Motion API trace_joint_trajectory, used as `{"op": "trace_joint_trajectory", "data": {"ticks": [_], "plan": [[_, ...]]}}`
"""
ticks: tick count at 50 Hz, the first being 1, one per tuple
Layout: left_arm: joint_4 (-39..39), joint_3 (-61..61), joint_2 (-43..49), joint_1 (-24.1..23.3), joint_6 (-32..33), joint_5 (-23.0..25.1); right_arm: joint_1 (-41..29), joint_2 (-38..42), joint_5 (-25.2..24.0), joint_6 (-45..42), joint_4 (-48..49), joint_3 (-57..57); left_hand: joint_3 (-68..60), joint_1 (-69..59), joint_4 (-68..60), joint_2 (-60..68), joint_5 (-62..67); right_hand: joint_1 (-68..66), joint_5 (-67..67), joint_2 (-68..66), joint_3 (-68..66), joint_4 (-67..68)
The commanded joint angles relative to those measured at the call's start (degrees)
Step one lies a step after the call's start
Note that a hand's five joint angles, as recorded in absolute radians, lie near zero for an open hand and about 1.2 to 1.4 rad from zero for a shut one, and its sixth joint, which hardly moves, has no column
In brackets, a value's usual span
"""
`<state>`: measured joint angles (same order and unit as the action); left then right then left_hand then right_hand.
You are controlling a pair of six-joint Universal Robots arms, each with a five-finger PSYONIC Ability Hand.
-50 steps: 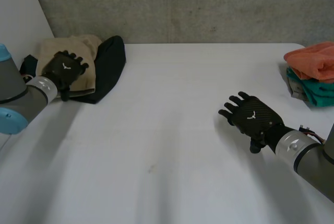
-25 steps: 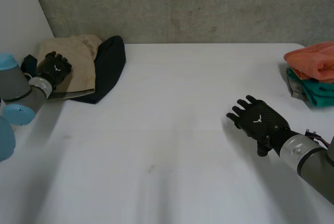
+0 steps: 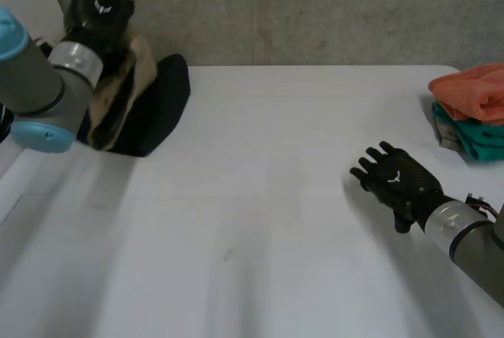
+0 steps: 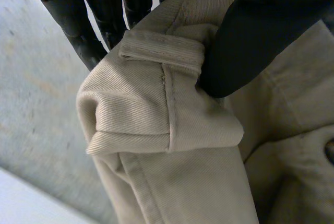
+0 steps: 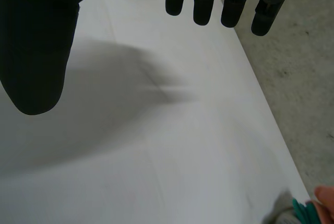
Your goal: Fold the laundry.
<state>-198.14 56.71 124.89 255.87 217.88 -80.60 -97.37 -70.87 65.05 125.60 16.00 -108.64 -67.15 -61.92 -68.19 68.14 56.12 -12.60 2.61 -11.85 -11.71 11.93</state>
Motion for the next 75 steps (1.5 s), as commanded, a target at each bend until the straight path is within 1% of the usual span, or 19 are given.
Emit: {"op": "trace_joint_trajectory", "data": {"ticks": [1,5,12,16,21,22,28,34,39,42,47,53,61,66,70,71,72,74,75], "plan": [[7.0,5.6,-8.7,-11.8,-19.5,-3.9,1.0,-1.1,4.0,3.2,0.2,1.0,-12.8,-18.1,-11.8,11.9,13.9,2.6,-2.6,1.8,1.7,-1.9],[9.8,6.7,-7.5,-19.5,-26.4,-6.2,1.7,-1.9,5.7,5.4,0.1,1.3,-12.8,-18.1,-11.8,11.9,13.9,2.6,-2.6,1.8,1.7,-1.9],[13.2,5.5,1.2,-30.8,-30.1,-12.3,3.3,-2.4,8.1,8.4,0.1,1.9,-12.8,-18.1,-11.8,11.9,13.9,2.6,-2.6,1.8,1.7,-1.9],[16.0,3.7,5.9,-36.4,-32.4,-12.7,4.1,-2.4,9.6,10.3,-0.2,2.4,-12.8,-18.1,-11.8,11.9,13.9,2.6,-2.6,1.8,1.7,-1.9],[22.7,1.8,7.7,-40.1,-33.9,-13.3,4.4,-2.5,11.3,12.8,-1.1,3.1,21.0,15.8,22.1,-22.0,-20.0,2.6,-2.6,1.8,1.7,-1.9],[24.7,1.6,6.1,-40.1,-33.9,-13.7,4.3,-2.8,12.3,14.1,-1.9,3.4,34.4,29.2,35.5,-35.4,-33.4,2.6,-2.6,1.8,1.7,-1.9],[27.3,3.8,-3.8,-35.8,-30.6,-15.2,3.4,-4.7,18.4,22.3,-6.7,5.5,56.9,51.7,58.0,-57.9,-55.9,2.6,-2.6,1.8,1.7,-1.9],[26.8,9.0,-14.0,-27.9,-22.9,-12.4,-1.1,-8.2,24.6,34.5,-17.0,9.2,57.2,51.9,58.2,-58.1,-56.1,2.6,-2.6,1.8,1.7,-1.9],[26.1,11.2,-15.8,-21.0,-17.6,-6.9,-5.0,-10.3,25.4,44.0,-27.5,12.7,57.2,51.9,58.2,-58.1,-56.1,2.6,-2.6,1.8,1.7,-1.9],[26.0,11.5,-13.5,-16.7,-14.3,-3.8,-8.2,-10.8,24.7,49.6,-32.6,14.5,57.2,51.9,58.2,-58.1,-56.1,2.6,-2.6,1.8,1.7,-1.9],[26.2,10.4,-6.2,-11.6,-9.1,-2.4,-14.2,-10.3,24.1,53.9,-34.4,16.6,57.2,51.9,58.2,-58.1,-56.1,2.6,-2.6,1.8,1.7,-1.9],[26.0,6.9,4.3,-9.7,-2.4,-2.6,-19.5,-5.4,26.4,51.2,-31.6,18.1,57.2,51.9,58.2,-58.1,-56.1,2.6,-2.6,1.8,1.7,-1.9],[23.4,1.6,13.4,-9.8,-0.5,-2.7,-24.4,1.6,33.8,47.9,-25.2,18.8,56.3,51.1,57.3,-57.3,-55.3,2.6,-2.6,1.8,1.7,-1.9],[23.1,-0.9,16.8,-10.1,0.0,-2.9,-25.7,5.2,35.8,44.6,-21.0,18.7,40.7,35.4,41.7,-41.7,-39.6,-0.9,0.9,-1.7,-1.8,1.6],[22.4,-1.5,16.9,-10.7,-0.3,-3.0,-26.1,7.1,35.9,42.3,-17.9,18.6,13.3,8.0,14.3,-14.3,-12.2,-26.3,26.2,-27.0,-27.2,26.9],[21.9,-1.5,16.3,-10.8,-0.7,-2.7,-26.0,7.2,35.9,41.5,-16.5,18.6,-0.1,-5.3,0.9,-0.9,1.1,-42.8,42.8,-43.6,-43.7,43.5],[21.7,-1.4,15.9,-11.0,-0.9,-2.6,-25.9,7.1,35.8,41.0,-15.7,18.5,-7.7,-13.0,-6.7,6.8,8.8,-51.1,51.1,-51.9,-52.0,51.8],[21.0,-1.3,15.0,-11.4,-1.3,-2.5,-25.7,6.8,35.6,40.1,-14.4,18.6,-12.8,-18.1,-11.8,11.9,13.9,-66.8,66.8,-67.5,-67.7,67.5],[20.9,-1.2,13.7,-11.8,-1.6,-2.9,-25.3,6.0,35.3,38.7,-13.6,18.8,-12.8,-18.1,-11.8,11.9,13.9,-67.4,67.4,-68.1,-68.3,68.1]]}}
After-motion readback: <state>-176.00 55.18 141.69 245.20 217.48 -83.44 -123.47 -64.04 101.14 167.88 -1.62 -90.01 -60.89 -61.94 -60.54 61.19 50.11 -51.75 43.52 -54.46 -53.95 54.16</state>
